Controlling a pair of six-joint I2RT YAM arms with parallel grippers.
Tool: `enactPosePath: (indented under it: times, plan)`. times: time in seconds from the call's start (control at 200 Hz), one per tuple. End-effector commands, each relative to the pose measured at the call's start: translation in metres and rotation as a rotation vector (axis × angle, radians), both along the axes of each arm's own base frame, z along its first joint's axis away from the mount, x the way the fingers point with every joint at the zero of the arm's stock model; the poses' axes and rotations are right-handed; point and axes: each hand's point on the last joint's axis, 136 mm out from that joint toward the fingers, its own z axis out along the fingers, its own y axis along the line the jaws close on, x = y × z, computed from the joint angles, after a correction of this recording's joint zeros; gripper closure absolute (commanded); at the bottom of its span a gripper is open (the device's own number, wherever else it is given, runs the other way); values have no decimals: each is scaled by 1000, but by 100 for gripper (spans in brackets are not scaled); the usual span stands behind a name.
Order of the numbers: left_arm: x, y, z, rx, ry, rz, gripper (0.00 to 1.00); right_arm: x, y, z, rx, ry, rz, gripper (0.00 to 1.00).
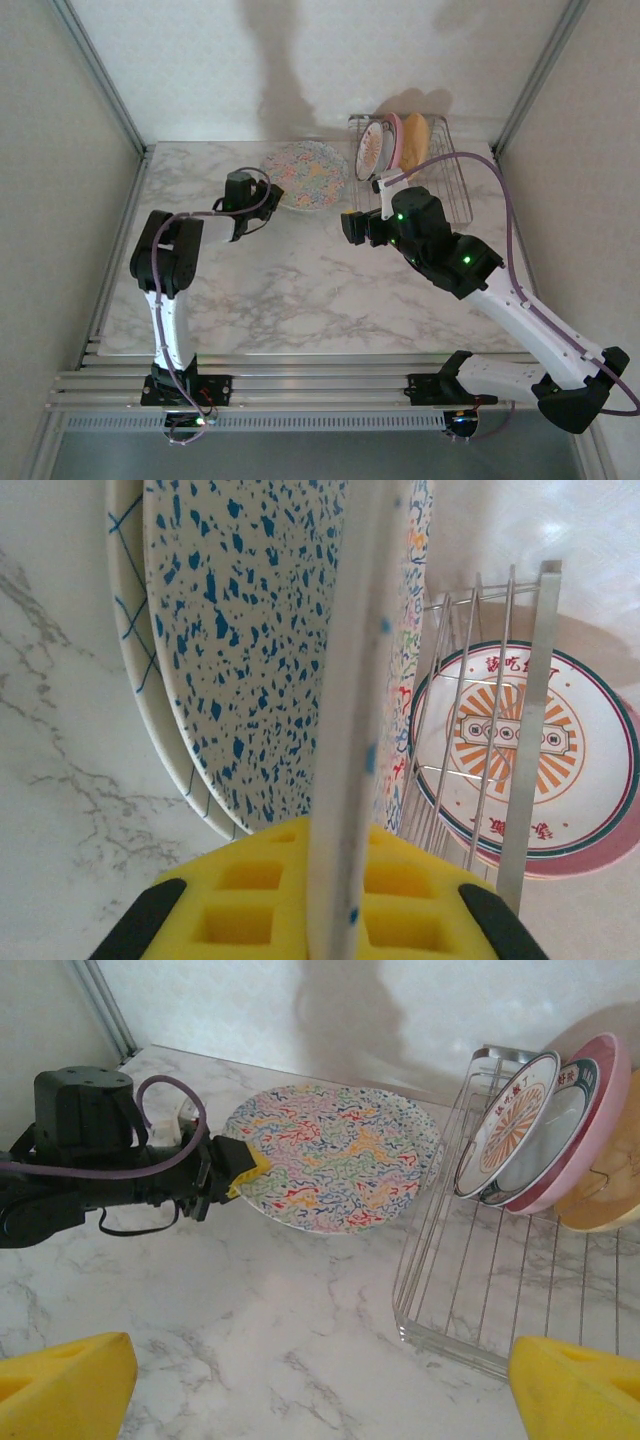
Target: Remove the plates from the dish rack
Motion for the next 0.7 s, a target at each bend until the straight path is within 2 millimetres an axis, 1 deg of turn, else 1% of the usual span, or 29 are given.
enactPosePath:
  times: [0.0,0.44,0.486,0.551,0.626,0.696]
  plan:
    - [19,-2,22,-6,-79,-2,100,-4,0,7,32,-14,2,4]
    - [35,-7,3,-2,-9,-5,100,-8,-3,6,40,-5,-1,4]
    - [36,-7,2,-2,-1,-6,97,-9,-3,6,42,-4,0,4]
    - [38,-8,0,2,8,-7,88,-10,-4,6,44,-1,-1,4]
    - [39,-8,1,8,16,-9,82,-10,-5,6,49,2,-3,4]
    - [40,-7,2,15,24,-10,73,-10,-5,5,52,6,-6,4]
